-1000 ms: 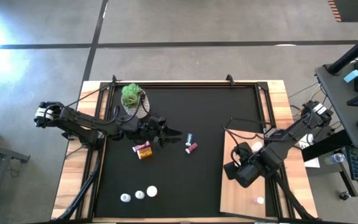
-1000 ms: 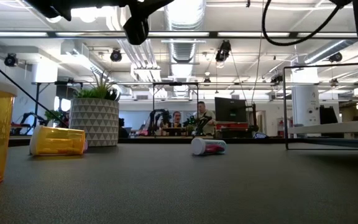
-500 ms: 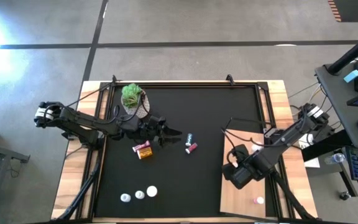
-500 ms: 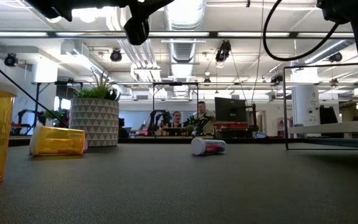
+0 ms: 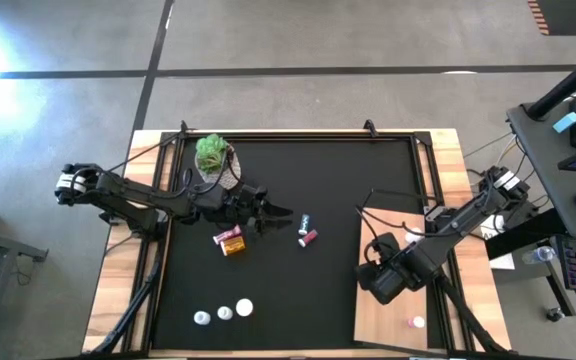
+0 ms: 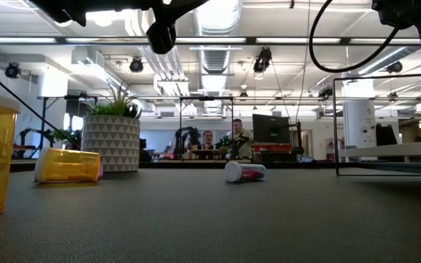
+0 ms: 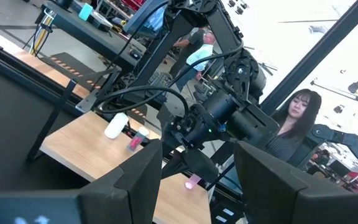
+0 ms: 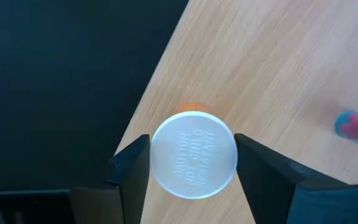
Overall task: Pick and place medicine bottles onto shelf by color
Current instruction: Adjust the orange pill bottle on the shelf
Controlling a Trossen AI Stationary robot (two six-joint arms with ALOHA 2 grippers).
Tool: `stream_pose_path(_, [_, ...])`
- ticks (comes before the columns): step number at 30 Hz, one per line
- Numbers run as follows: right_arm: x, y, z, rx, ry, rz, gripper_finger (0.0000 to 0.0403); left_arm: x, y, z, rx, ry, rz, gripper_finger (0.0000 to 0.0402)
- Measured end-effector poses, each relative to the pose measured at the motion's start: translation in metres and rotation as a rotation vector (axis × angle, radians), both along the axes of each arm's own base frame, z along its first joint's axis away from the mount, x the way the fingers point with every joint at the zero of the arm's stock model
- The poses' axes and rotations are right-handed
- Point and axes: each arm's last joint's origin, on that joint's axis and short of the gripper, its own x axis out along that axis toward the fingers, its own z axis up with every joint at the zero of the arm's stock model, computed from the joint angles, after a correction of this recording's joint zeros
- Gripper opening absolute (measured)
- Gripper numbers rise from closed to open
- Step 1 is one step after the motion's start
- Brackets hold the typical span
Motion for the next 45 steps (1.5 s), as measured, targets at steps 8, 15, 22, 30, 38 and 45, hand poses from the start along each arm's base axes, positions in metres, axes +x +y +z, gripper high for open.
stream_pose_path(8, [-0.010, 0.017, 0.007, 0.133, 0.072, 0.054, 0.0203, 0.000, 0.000, 0.000, 0.000, 0.000, 0.000, 0.0184])
stream_pose_path(15, [-0.036, 0.037, 0.008, 0.155, 0.169, 0.065, 0.0203, 0.000, 0.000, 0.000, 0.000, 0.001, 0.000, 0.0184])
stream_pose_path(22, [-0.052, 0.041, 0.011, 0.109, 0.203, 0.056, 0.0203, 0.000, 0.000, 0.000, -0.009, -0.001, 0.000, 0.0184])
stream_pose_path(30, [-0.061, 0.044, 0.007, 0.088, 0.224, 0.088, 0.0203, 0.000, 0.000, 0.002, -0.010, -0.008, 0.000, 0.0184])
stream_pose_path(38, [-0.061, 0.042, 0.004, 0.047, 0.197, 0.125, 0.0203, 0.000, 0.000, 0.003, -0.010, -0.009, 0.004, 0.0184])
stream_pose_path(45, [-0.061, 0.042, 0.004, 0.047, 0.194, 0.133, 0.0204, 0.001, 0.000, 0.003, -0.011, -0.011, 0.004, 0.0184])
